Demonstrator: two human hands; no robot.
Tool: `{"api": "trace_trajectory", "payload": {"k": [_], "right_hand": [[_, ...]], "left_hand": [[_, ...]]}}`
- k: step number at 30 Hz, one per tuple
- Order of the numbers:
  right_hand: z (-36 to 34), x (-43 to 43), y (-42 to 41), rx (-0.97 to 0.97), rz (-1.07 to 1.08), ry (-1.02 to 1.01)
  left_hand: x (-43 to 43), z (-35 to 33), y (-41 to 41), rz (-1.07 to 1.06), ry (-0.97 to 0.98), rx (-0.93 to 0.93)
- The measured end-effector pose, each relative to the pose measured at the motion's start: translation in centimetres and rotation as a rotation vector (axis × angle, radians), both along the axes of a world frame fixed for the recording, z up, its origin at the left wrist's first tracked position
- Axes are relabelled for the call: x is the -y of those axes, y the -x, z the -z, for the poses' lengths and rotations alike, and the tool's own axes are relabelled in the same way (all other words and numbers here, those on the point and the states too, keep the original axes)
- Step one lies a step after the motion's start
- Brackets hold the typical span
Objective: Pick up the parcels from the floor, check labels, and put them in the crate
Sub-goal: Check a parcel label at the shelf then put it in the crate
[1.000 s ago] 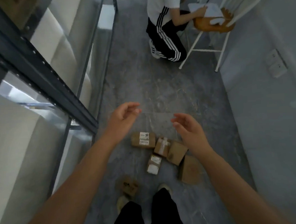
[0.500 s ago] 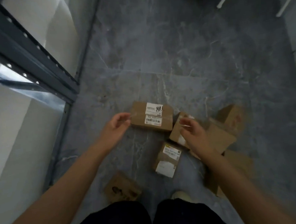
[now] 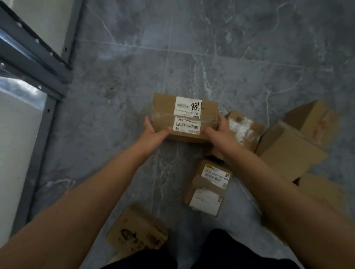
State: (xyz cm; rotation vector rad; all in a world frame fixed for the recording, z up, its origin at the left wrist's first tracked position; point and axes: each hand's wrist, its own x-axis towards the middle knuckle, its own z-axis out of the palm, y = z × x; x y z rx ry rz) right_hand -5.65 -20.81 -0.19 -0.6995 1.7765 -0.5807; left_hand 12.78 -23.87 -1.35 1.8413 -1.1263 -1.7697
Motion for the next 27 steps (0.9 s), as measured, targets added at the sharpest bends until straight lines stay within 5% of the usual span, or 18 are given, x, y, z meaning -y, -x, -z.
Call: {"api": "trace_trajectory", "payload": {"k": [5,8,19,27], "right_hand": [[-4.5,0.1,-0.1,0.089,0.150,0.014],[-11.9,-0.8,-0.9,0.318,0.263,0.039],[-48.8,-2.9,-1.7,0.552,0.491,0.118],[-73.3,-3.8,-4.7,0.685,0.114,0.186]], "left_hand": [[0.4,-5.0,-0.3,-0.086,0.254,0.071],[1.1,-12.2,-0.5,-0.226,0.396,0.088],[3.1,-50.8,-3.5,-0.316,0.704,0.066],[2.6,-77.7,-7.8,-0.171,0.825,-0.264]]}}
